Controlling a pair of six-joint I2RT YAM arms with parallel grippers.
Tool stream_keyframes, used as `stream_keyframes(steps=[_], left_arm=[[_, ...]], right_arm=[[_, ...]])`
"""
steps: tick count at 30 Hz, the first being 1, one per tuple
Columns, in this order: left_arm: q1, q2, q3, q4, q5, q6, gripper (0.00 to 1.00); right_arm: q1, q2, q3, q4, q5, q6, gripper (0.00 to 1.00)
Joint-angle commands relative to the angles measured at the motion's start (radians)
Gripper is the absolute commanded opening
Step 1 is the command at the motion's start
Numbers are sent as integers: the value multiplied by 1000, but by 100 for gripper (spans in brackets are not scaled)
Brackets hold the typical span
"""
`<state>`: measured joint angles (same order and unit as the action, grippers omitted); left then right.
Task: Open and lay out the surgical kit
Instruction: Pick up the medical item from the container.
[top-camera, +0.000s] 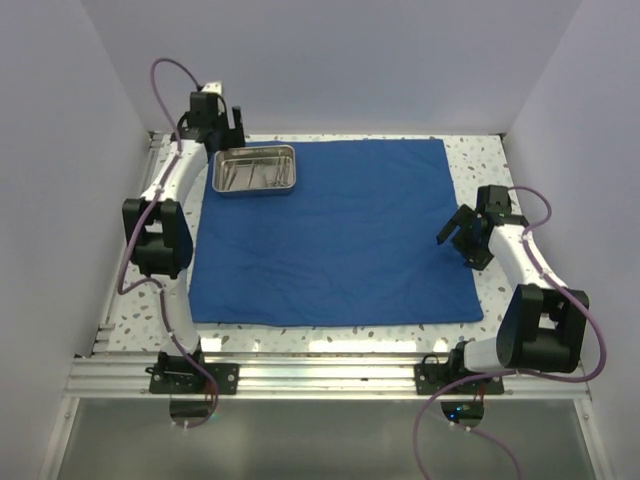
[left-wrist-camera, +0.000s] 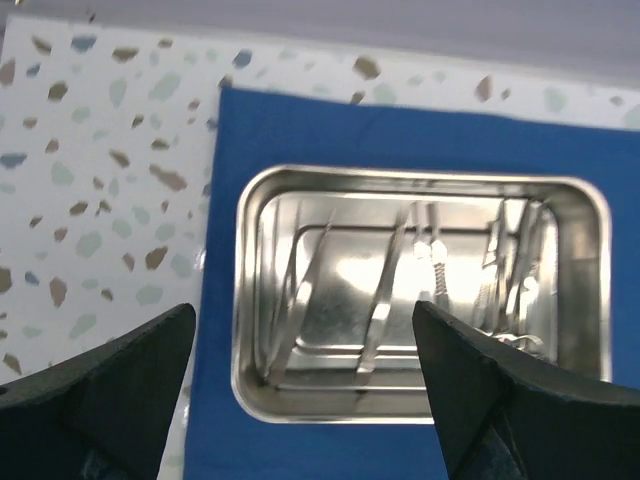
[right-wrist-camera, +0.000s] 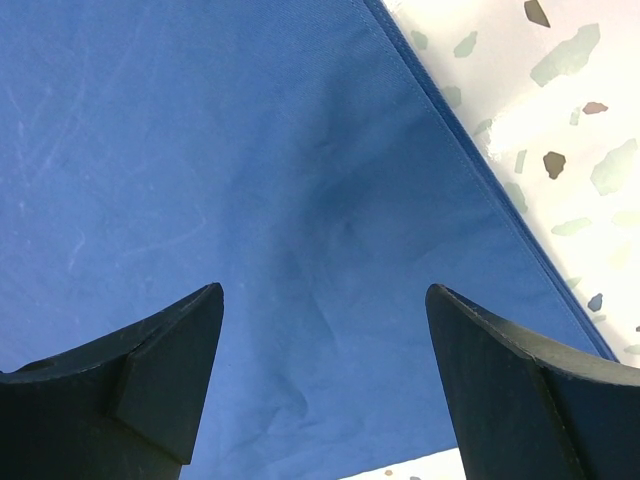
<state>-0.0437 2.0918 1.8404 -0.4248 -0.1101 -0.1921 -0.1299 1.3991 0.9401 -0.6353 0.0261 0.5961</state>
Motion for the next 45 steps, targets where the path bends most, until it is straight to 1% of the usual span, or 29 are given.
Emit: stream_keyframes(steps=[1,2,7,10,12,16,22,23,25,31,34,36,38,40,45], left_arm=[[-82,68,164,-25,27,9,91],[-94,91,183,-28,23,3,88],[-117,189,227,-22,17,-26,85],[-117,227,246,-25,-9,-20,81],[-117,238,243,-25,-26,-18,78],[-116,232,172,15,-48,-15,75],[-113,238,106,47,-36,-23,71],[-113,237,97,53,-36,-29,67],[-111,237,85,64,-30,-30,67],[-97,255,69,78,-19,-38,65],[-85,261,63,89,-8,-43,61],[-81,270,62,95,-8,-43,61],[-78,284,66,98,0,-43,60],[-76,297,80,98,4,-44,57],[-73,339,105,98,23,-49,56]], right_arm=[[6,-41,-9,-26,-9,-10,86],[4,-45,-6,-30,-5,-10,86],[6,-69,2,-64,8,-25,86],[6,-81,0,-81,17,-32,86],[4,-86,-3,-89,21,-35,86],[6,-89,-9,-93,26,-38,86],[6,-81,0,-107,32,-50,86],[6,-77,0,-109,34,-50,85],[6,-75,2,-110,35,-55,85],[6,-75,2,-119,46,-64,85],[6,-74,0,-122,51,-68,85],[6,-75,0,-125,54,-73,85],[6,-75,0,-130,61,-76,85],[6,-75,0,-133,64,-79,85],[6,-71,8,-141,72,-82,85]])
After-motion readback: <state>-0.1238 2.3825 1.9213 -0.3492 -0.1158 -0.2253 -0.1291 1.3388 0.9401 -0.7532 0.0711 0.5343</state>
